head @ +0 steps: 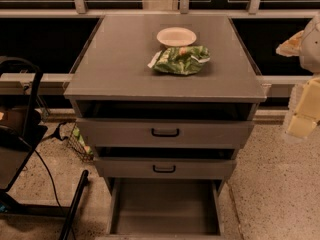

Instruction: Place green jalapeno chip bag into bottom drawer

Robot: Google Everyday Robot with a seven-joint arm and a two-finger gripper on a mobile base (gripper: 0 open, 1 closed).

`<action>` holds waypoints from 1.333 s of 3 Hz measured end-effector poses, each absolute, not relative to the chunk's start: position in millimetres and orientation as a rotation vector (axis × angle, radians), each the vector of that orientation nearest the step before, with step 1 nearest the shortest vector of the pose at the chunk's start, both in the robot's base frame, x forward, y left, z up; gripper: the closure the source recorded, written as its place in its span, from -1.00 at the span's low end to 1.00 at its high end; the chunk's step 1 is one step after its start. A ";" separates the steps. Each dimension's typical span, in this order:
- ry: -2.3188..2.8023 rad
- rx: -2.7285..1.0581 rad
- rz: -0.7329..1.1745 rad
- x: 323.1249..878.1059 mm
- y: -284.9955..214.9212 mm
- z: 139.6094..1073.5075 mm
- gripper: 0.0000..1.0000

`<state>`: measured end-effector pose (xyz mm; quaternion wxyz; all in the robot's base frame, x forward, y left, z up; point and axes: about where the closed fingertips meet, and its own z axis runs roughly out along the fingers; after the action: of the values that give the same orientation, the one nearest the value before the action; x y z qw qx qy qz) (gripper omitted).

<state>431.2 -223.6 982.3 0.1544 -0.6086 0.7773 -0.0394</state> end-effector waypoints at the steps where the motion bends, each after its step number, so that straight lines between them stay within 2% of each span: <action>1: 2.228 -1.744 -0.113 431.3 -223.6 982.3 -1.00; 4: 2.306 -1.615 -0.198 535.7 -214.2 936.5 -1.00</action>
Offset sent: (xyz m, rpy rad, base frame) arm 0.0679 0.0044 -0.0280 0.0093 -0.0280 -0.0489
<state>535.7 -214.2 936.5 0.1590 -0.5648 0.8068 -0.0694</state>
